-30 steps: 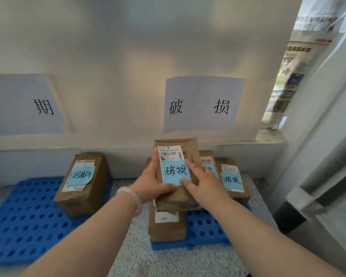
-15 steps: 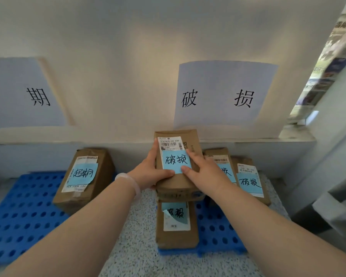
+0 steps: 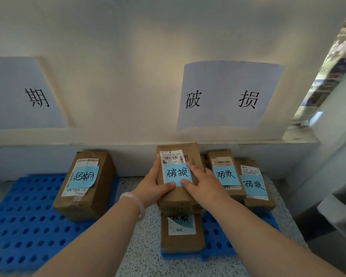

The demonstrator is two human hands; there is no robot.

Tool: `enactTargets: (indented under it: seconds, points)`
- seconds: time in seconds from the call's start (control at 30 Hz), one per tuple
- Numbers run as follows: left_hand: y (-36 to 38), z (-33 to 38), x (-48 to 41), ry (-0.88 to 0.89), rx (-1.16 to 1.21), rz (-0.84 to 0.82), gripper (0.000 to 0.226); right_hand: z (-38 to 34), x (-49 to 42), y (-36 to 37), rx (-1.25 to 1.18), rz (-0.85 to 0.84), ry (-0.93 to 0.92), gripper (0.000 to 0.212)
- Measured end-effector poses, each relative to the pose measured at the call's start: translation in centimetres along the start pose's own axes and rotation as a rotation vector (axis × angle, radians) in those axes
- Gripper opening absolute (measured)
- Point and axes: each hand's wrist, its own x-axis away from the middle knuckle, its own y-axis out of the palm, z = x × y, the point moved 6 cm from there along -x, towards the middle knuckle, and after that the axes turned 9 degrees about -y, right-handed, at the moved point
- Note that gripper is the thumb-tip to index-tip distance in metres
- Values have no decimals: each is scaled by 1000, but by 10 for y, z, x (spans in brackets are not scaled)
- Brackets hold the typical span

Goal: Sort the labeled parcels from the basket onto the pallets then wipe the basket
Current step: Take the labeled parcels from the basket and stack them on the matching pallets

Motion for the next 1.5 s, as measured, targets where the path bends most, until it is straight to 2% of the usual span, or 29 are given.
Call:
enactTargets:
  seconds: [0.17, 0.47, 0.6, 0.77, 0.87, 0.97, 1.07, 1.2, 1.5]
  points:
    - [2, -1, -8, -13, 13, 15, 92, 5, -9, 0, 3, 27, 9, 68]
    - [-4, 6, -19, -48, -104, 50, 99, 5, -19, 0, 2, 7, 45, 70]
    - [-7, 11, -10, -29, -163, 69, 113, 0, -12, -10, 60, -8, 31, 72]
    - [-9, 14, 7, 11, -286, 158, 113, -12, 21, -21, 86, 51, -18, 72]
    - [-11, 20, 24, 35, -422, 237, 104, -14, 53, -25, 112, 90, -51, 75]
    - [2, 38, 52, 137, -647, 299, 99, -12, 88, -27, 160, 122, -53, 87]
    - [33, 55, 81, 295, -826, 293, 98, -12, 127, -28, 211, 154, -49, 95]
    - [83, 60, 119, 480, -853, 227, 98, -4, 187, -31, 279, 231, -35, 95]
    - [235, 69, 211, 813, -906, -62, 96, 56, 355, -39, 375, 366, 275, 98]
